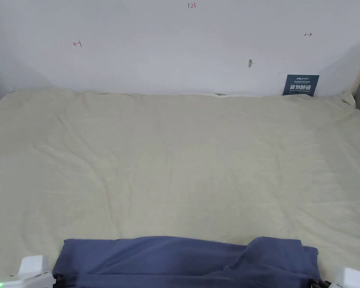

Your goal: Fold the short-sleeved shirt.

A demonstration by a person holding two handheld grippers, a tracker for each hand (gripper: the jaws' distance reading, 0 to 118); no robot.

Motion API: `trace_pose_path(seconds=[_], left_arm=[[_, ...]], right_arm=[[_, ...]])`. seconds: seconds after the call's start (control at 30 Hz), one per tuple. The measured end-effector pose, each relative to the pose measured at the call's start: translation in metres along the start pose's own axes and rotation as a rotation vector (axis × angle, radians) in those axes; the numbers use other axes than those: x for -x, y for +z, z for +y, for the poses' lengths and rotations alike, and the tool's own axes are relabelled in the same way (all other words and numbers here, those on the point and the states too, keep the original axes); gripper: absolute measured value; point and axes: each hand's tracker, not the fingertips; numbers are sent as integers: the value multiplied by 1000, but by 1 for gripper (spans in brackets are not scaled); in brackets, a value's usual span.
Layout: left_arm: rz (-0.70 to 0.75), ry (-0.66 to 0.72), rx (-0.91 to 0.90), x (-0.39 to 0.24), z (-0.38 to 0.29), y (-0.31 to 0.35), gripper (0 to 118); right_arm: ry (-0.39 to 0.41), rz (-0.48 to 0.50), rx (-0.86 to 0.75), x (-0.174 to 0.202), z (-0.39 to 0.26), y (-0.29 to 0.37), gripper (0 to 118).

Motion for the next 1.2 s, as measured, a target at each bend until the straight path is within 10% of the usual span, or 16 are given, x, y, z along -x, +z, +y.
trace_pose_path(seconds=[0.13, 0.23, 0.3, 0.37, 0.83, 0.97, 1.07, 1.2], left_arm=[[23, -18, -5, -6, 3, 5, 19], [37, -19, -28, -10, 12, 20, 100], [-12, 1, -110, -14, 23, 38, 118], [-23, 8, -233, -23, 37, 62, 116], [-45, -76, -830, -114, 90, 165, 115], [-58, -105, -885, -125, 82, 168, 77], [-65, -123, -883, -132, 80, 167, 5], [-106, -136, -838, -132, 81, 164, 0]], right_arm=[[0, -12, 4, 0, 1, 3, 8], [12, -41, -58, 10, 14, 23, 58], [33, -46, -133, 19, 28, 40, 95], [59, -48, -220, 30, 45, 58, 113], [208, -16, -735, 115, 103, 147, 110], [253, -29, -770, 136, 97, 159, 73], [266, -44, -804, 140, 94, 157, 13], [276, -39, -806, 140, 95, 153, 2]])
